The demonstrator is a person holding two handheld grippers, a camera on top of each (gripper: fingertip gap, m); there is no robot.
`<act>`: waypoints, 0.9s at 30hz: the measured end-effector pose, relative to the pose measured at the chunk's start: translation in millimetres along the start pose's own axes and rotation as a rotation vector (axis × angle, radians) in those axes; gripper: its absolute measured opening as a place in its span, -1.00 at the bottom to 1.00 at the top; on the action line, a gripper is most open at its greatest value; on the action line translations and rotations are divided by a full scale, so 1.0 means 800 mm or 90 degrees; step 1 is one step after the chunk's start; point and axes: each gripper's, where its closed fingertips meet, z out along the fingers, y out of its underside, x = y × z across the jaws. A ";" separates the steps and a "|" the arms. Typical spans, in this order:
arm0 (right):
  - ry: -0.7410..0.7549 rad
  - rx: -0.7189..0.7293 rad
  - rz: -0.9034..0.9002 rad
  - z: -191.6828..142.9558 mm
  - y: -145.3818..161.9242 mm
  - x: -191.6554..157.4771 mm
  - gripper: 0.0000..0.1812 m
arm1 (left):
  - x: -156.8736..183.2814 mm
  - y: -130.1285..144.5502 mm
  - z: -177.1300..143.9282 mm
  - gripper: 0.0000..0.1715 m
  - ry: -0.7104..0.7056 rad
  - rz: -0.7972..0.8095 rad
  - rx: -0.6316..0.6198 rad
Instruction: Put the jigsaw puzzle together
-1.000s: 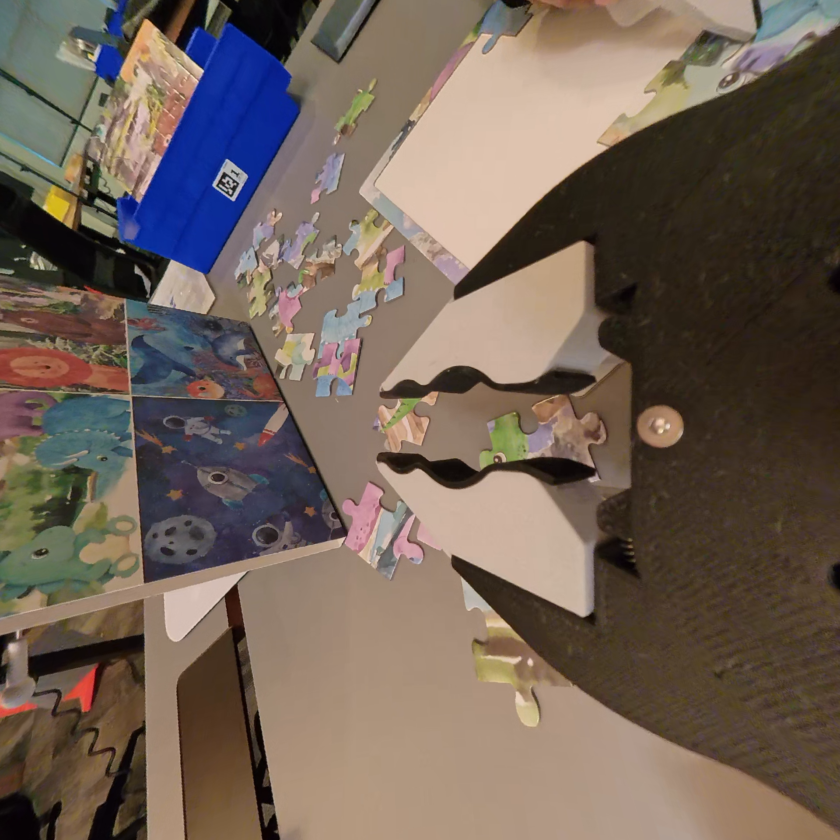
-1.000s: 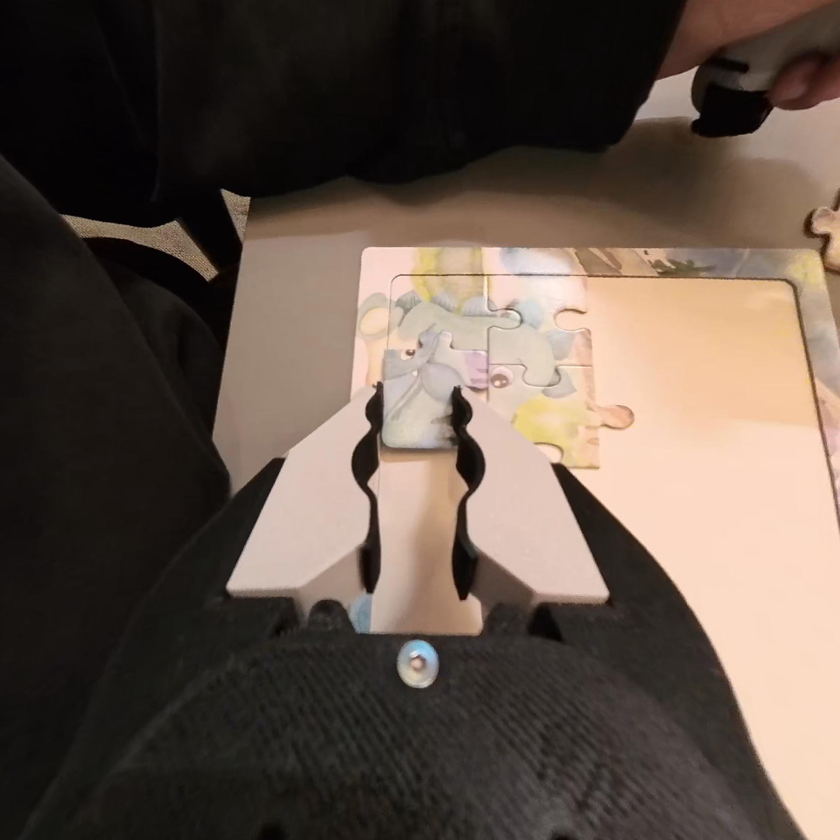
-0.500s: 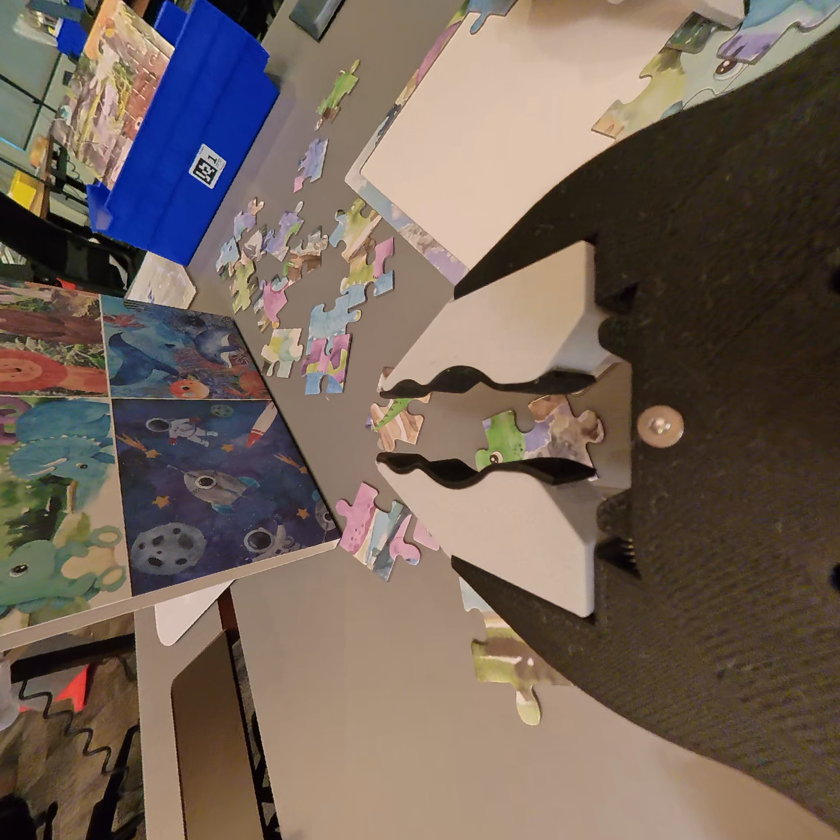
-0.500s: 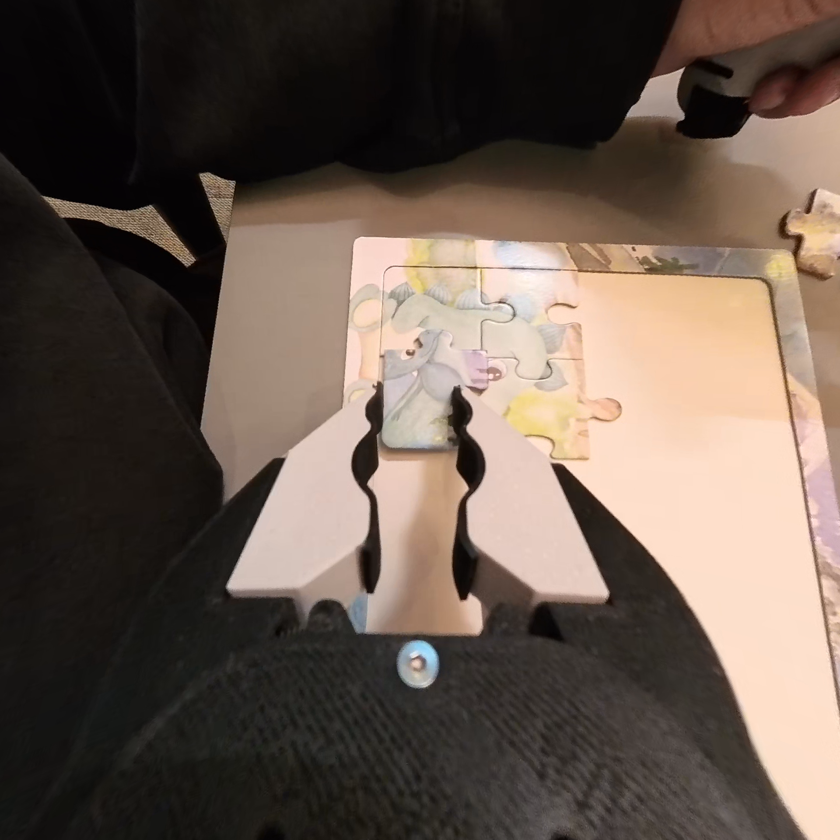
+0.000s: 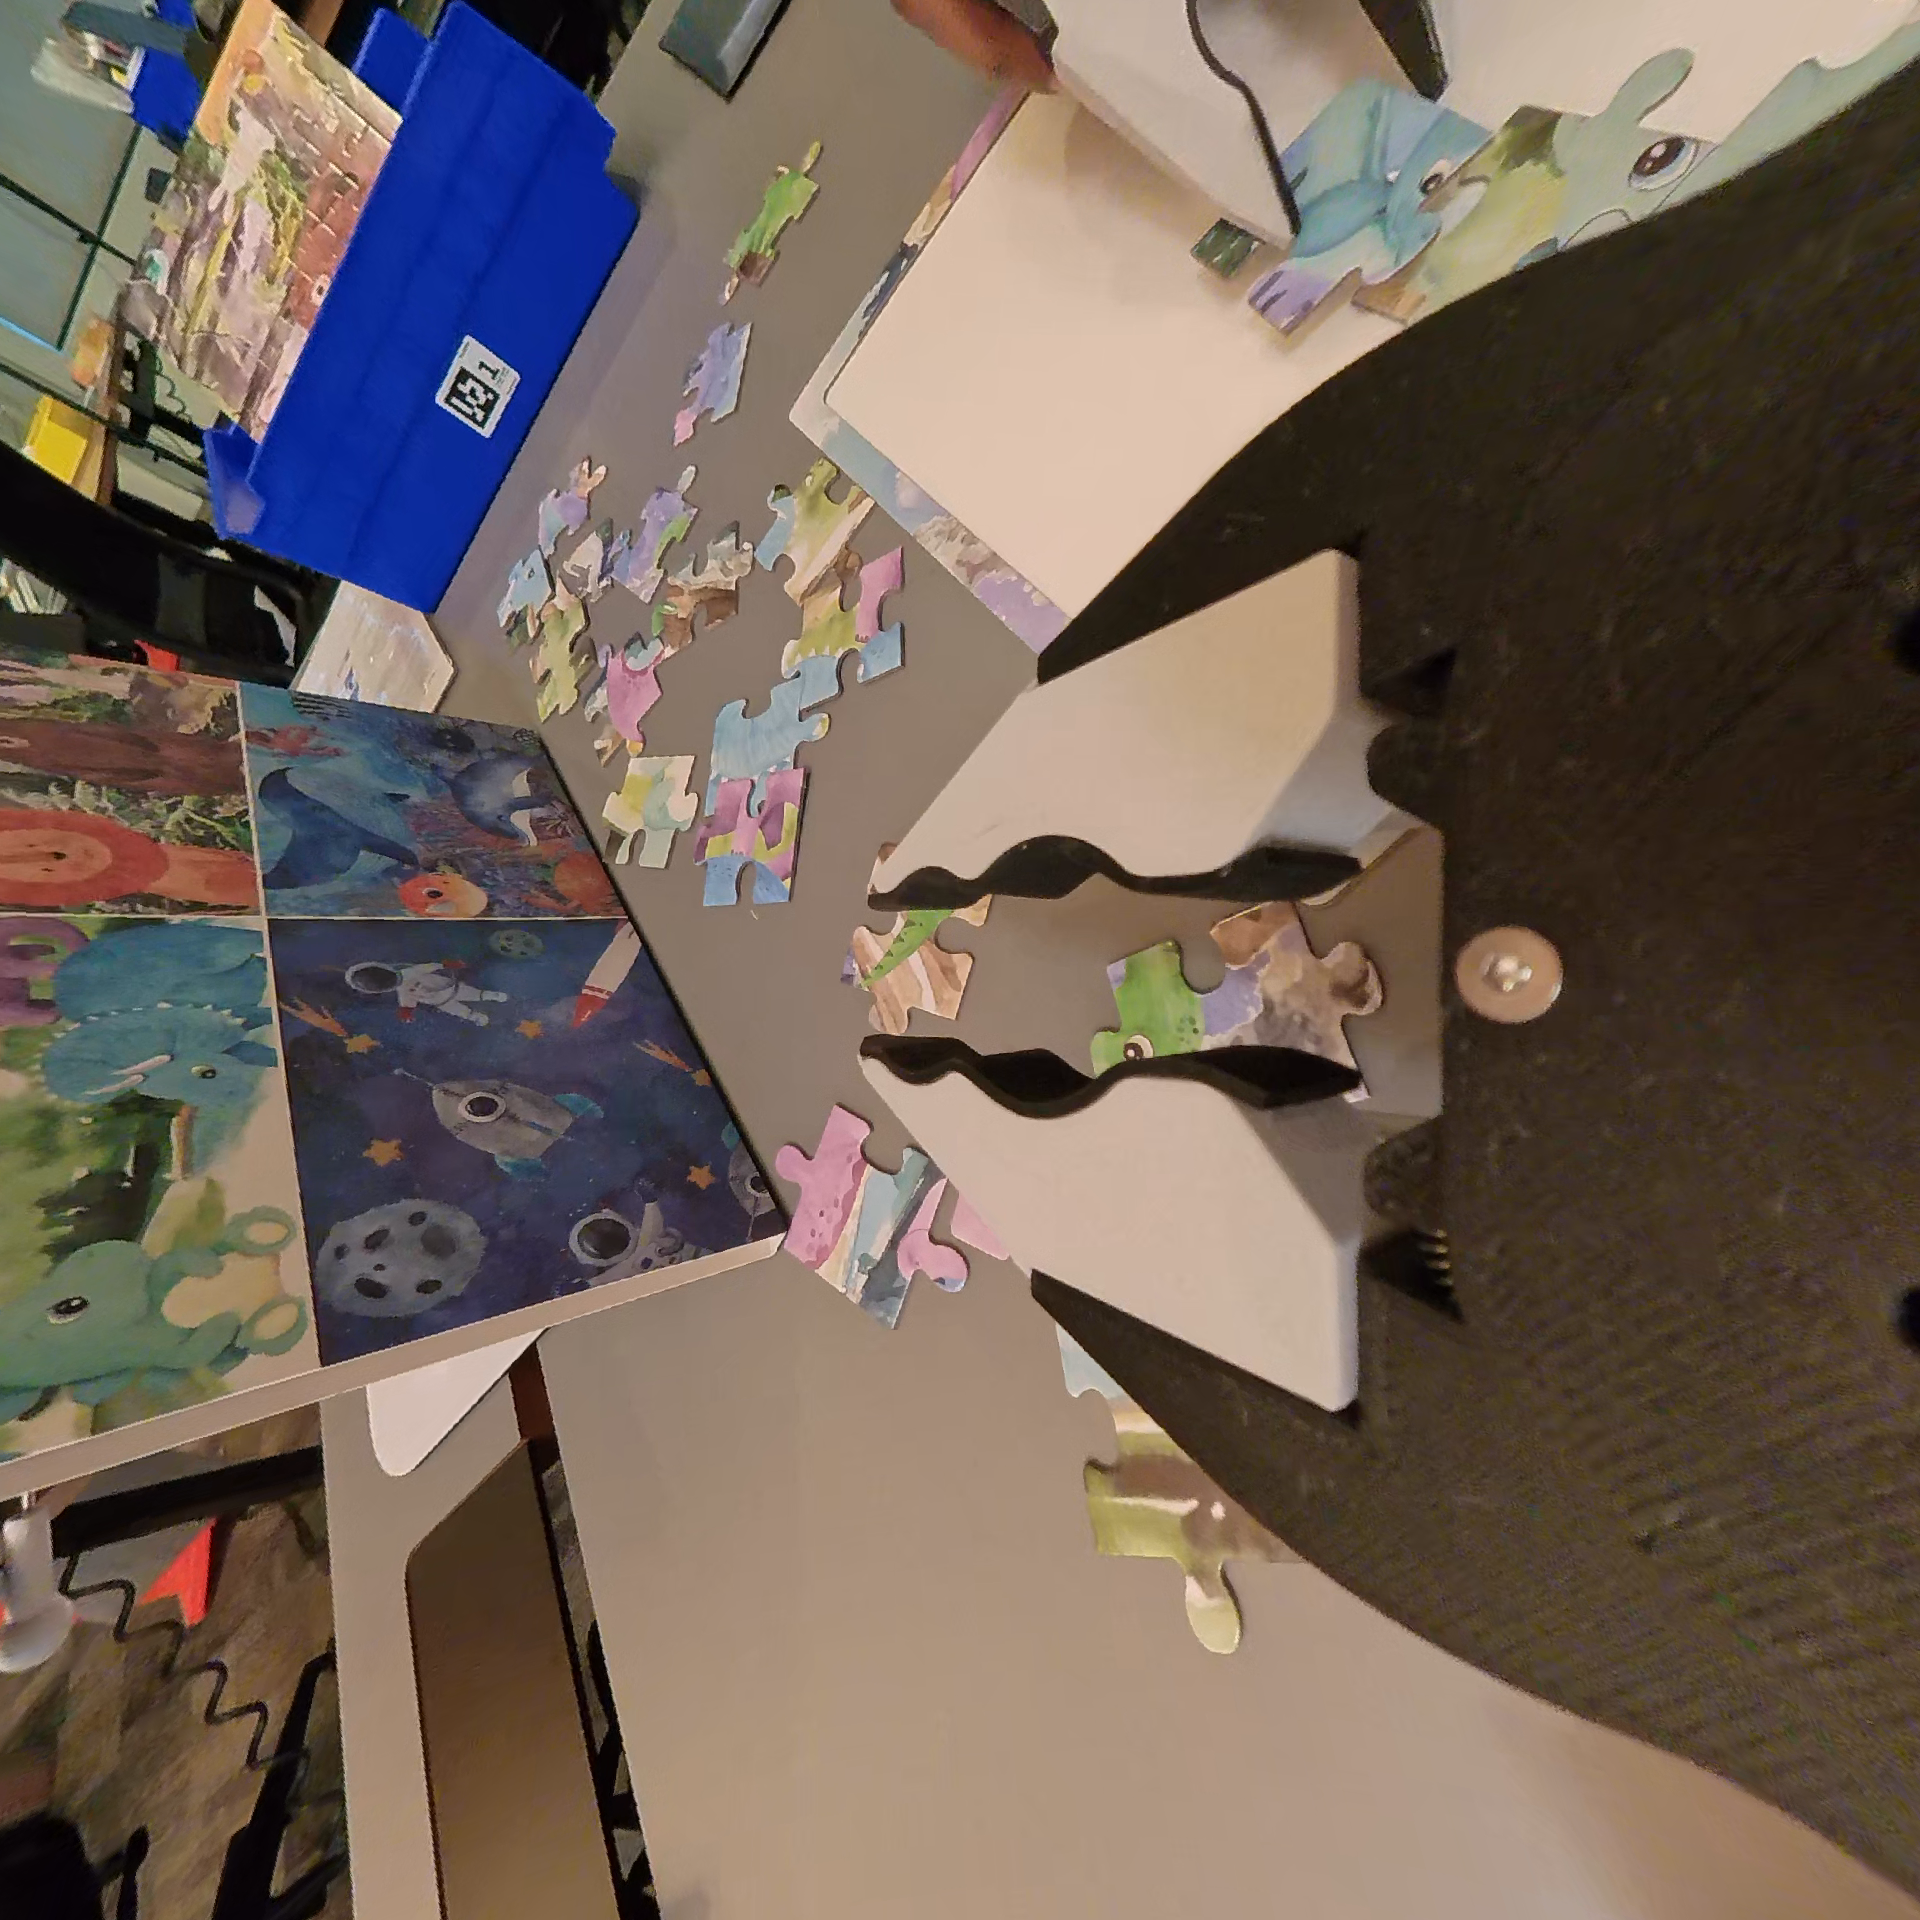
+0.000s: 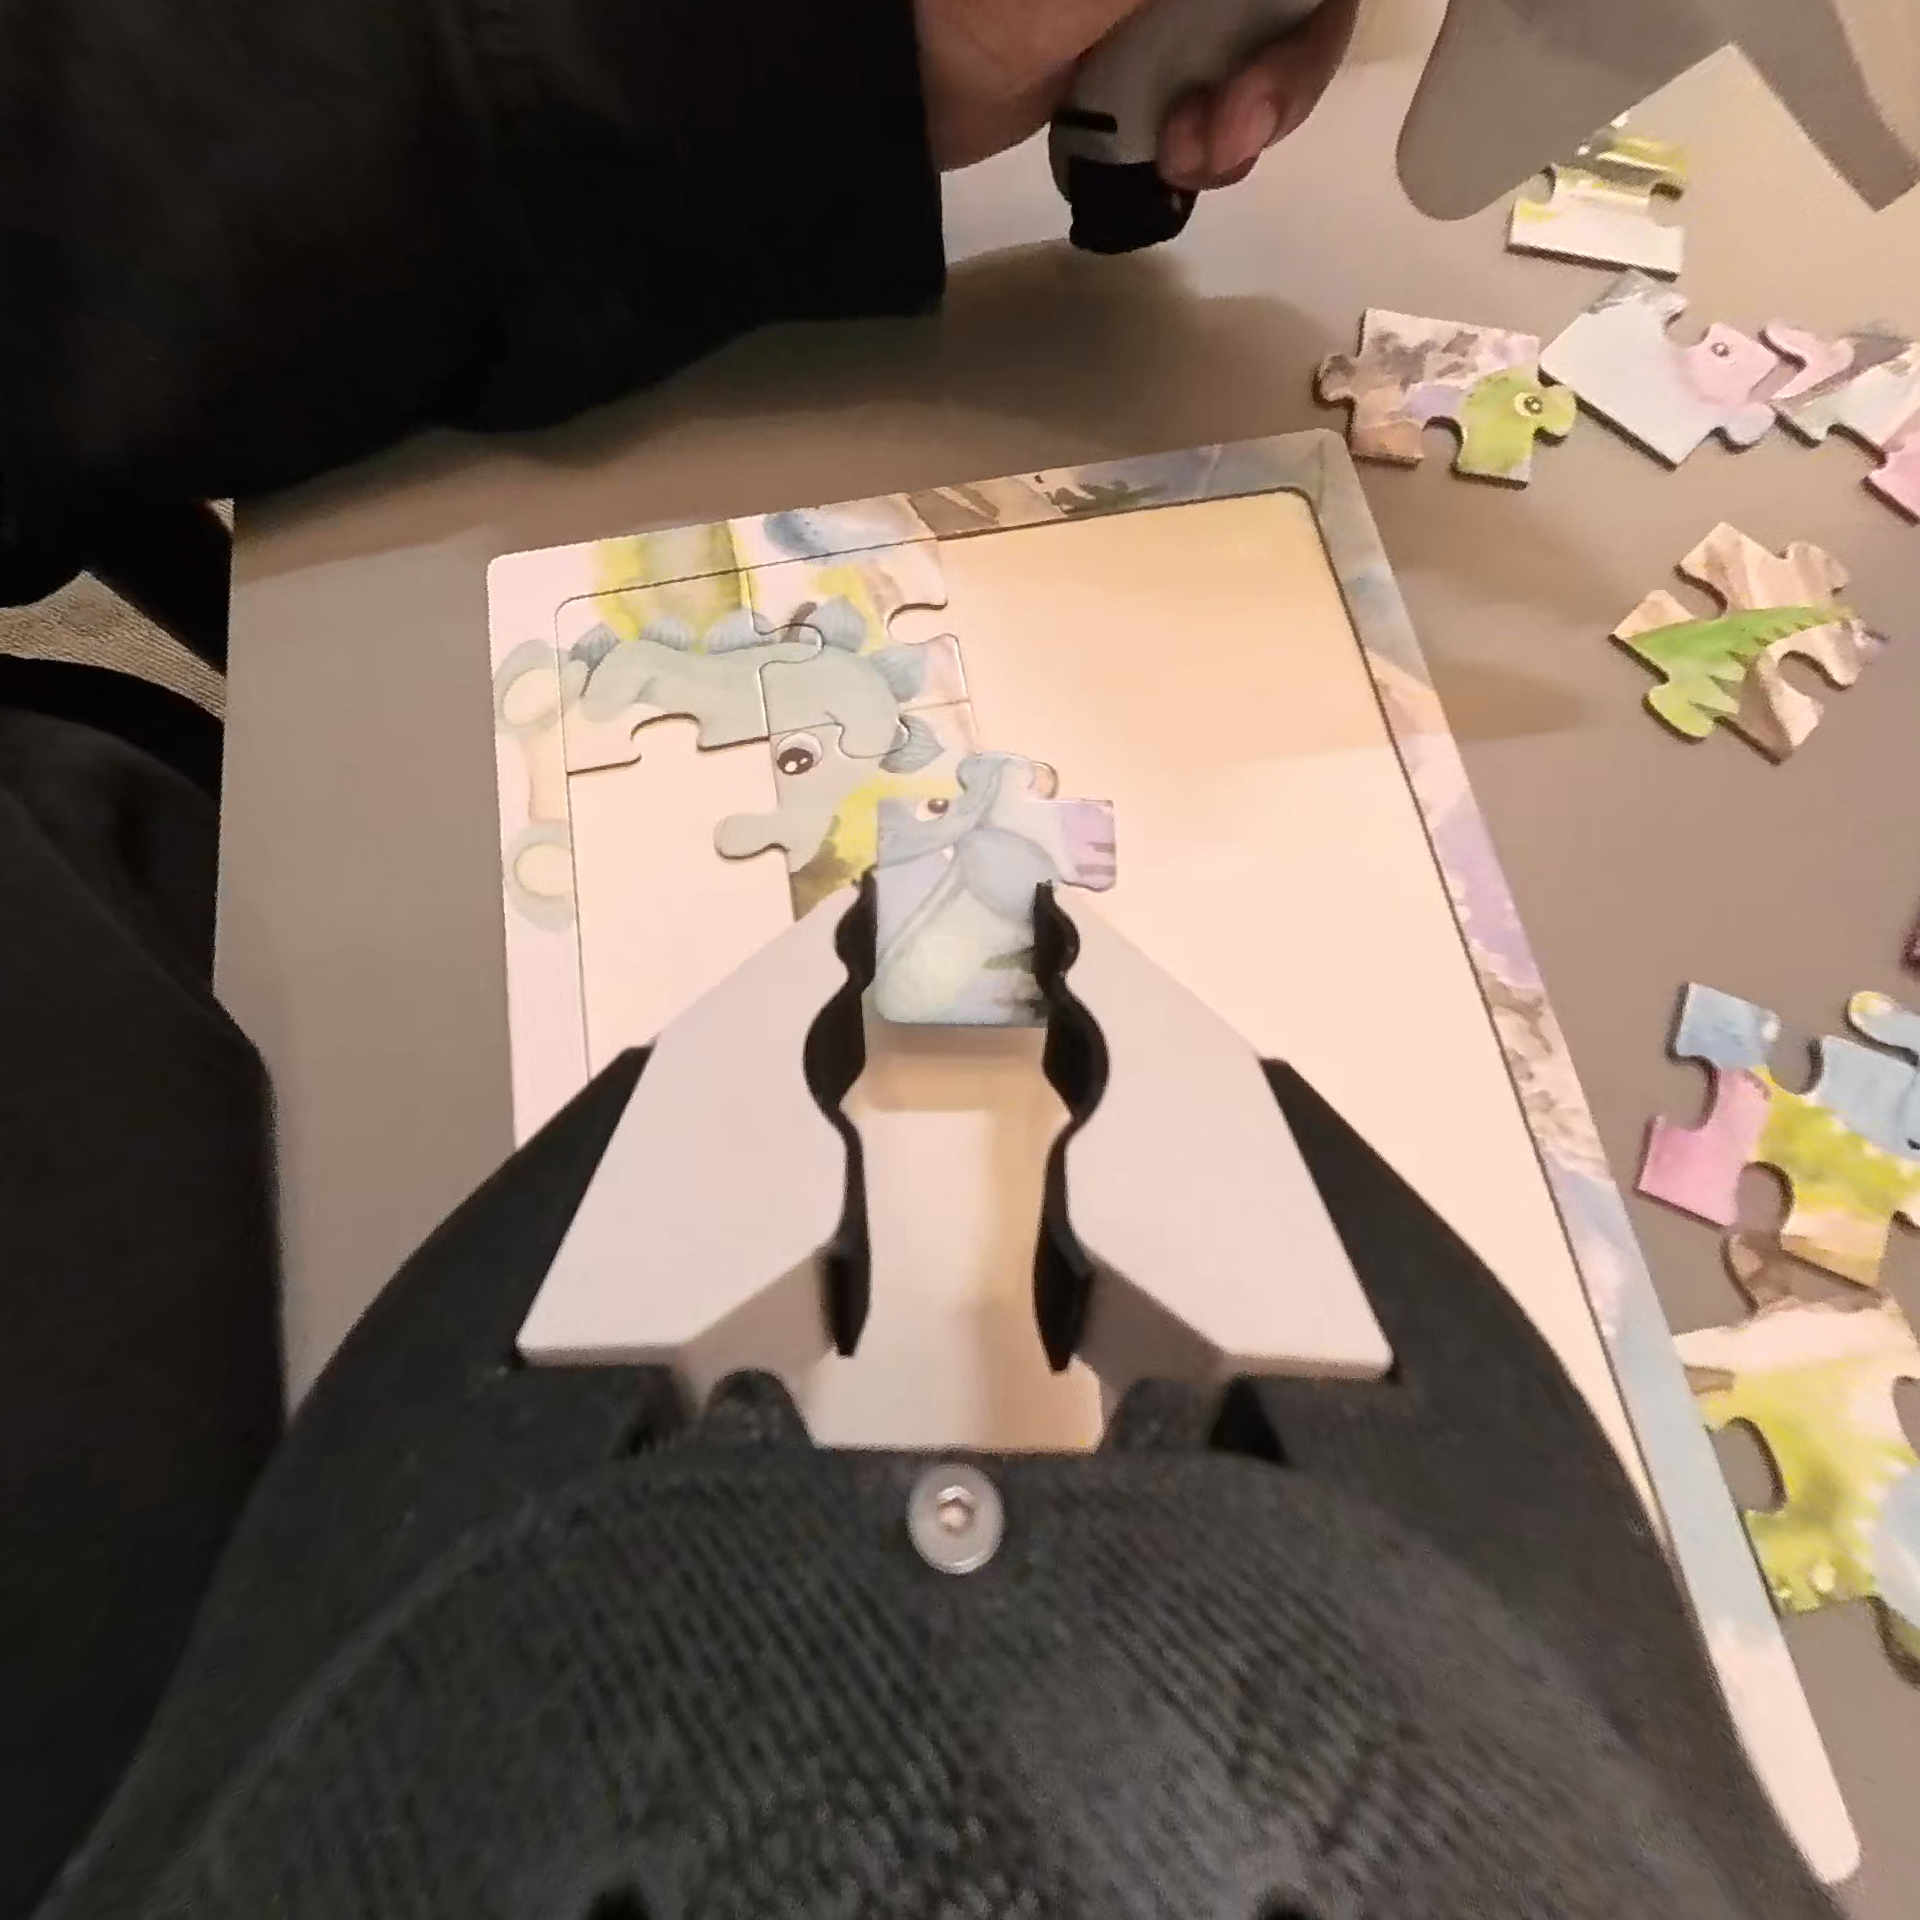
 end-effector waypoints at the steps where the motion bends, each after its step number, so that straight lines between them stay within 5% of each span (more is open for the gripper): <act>1: 0.002 -0.005 -0.004 0.001 0.001 0.000 -0.68 | 0.000 0.000 0.000 -0.74 -0.001 0.001 0.000; 27: -0.009 -0.031 -0.024 0.011 0.012 -0.006 -0.68 | 0.001 -0.003 -0.002 -0.74 0.000 0.001 0.006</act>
